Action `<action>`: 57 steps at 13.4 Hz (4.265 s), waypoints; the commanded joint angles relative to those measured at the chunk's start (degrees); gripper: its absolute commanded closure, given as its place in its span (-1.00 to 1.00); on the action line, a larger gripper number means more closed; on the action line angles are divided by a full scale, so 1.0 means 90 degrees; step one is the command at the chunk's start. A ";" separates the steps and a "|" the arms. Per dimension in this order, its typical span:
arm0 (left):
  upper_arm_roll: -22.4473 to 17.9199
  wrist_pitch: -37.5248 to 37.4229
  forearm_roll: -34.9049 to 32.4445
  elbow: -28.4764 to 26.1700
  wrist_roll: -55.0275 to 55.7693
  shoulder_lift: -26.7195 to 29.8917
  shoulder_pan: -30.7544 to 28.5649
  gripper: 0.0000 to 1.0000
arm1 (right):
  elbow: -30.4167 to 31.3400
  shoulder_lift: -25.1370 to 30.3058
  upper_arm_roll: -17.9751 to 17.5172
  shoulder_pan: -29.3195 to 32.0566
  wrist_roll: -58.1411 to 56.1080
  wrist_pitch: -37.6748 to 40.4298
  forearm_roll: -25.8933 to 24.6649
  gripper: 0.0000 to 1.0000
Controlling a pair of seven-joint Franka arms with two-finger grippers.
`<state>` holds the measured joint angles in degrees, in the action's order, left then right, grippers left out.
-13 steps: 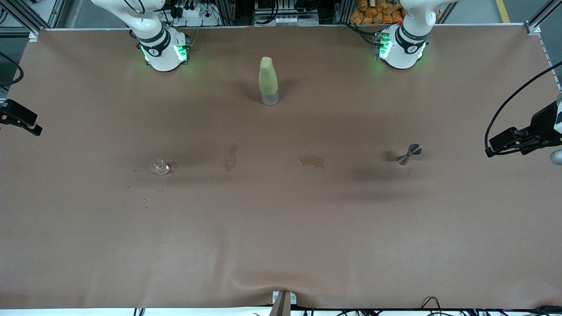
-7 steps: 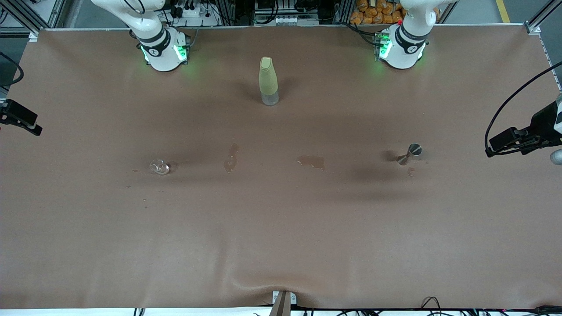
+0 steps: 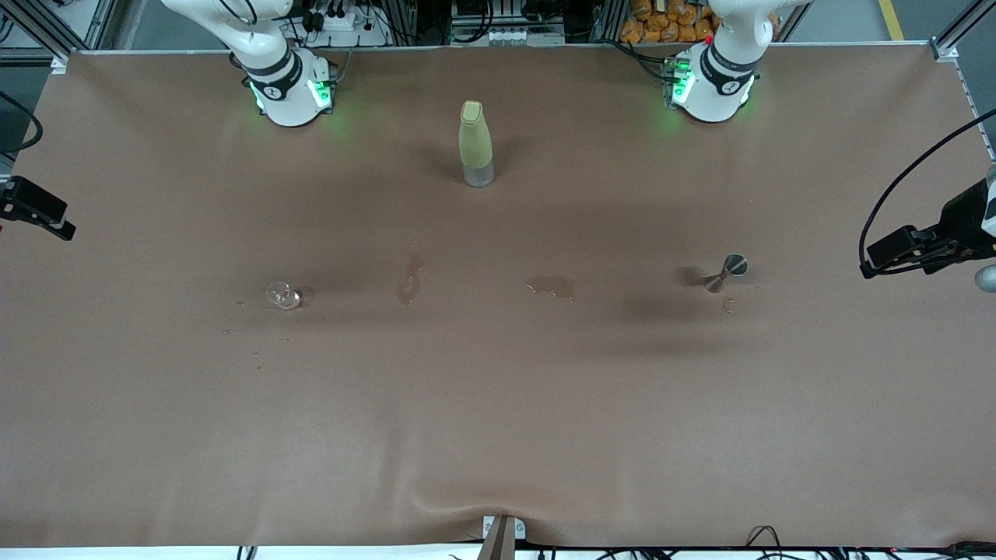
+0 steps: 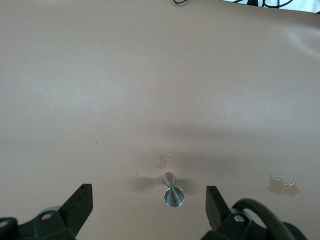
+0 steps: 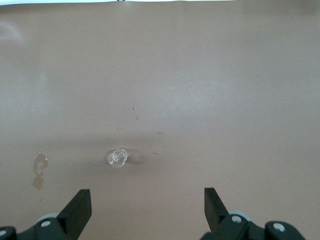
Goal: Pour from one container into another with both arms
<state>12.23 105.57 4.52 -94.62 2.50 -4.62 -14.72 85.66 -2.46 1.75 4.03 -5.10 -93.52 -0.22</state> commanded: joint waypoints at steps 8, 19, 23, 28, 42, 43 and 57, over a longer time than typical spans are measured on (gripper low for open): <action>0.0028 -0.0089 -0.0082 0.0064 0.0084 0.0054 0.0005 -1.00 | -0.0153 -0.0049 -0.0078 0.0090 -0.0019 0.0127 -0.0103 -1.00; 0.0028 -0.0089 -0.0082 0.0064 0.0084 0.0054 0.0005 -1.00 | -0.0104 -0.0020 -0.0078 -0.0018 -0.0048 0.0312 0.0170 -1.00; 0.0028 -0.0089 -0.0082 0.0073 0.0084 0.0045 -0.0005 -1.00 | -0.0104 0.0068 -0.0068 0.0138 -0.2481 0.0546 0.0161 -1.00; 0.0028 -0.0089 -0.0082 0.0073 0.0084 0.0045 -0.0005 -1.00 | 0.0052 0.0117 -0.0068 0.0743 -0.5903 0.0566 0.0180 -1.00; 0.0086 -0.0664 0.0015 0.0073 -0.0431 0.0172 0.0044 -1.00 | 0.1349 0.0371 -0.0068 0.1008 -1.0526 -0.0487 0.0481 -1.00; 0.0087 -0.0704 0.0015 0.0073 -0.0888 0.0172 0.0054 -1.00 | 0.1583 0.0361 -0.0058 0.1008 -1.0614 -0.0691 0.0696 -1.00; -0.0011 -0.0606 0.2368 -0.0150 -0.6690 -0.1654 -0.1255 -1.00 | 0.3539 -0.0740 0.0528 0.1008 -1.4010 -0.2764 0.4200 -1.00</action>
<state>11.70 100.25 24.06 -95.33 -52.62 -18.74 -25.18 117.73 -6.04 6.56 12.16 -125.29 -118.26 32.43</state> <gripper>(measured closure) 0.000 0.000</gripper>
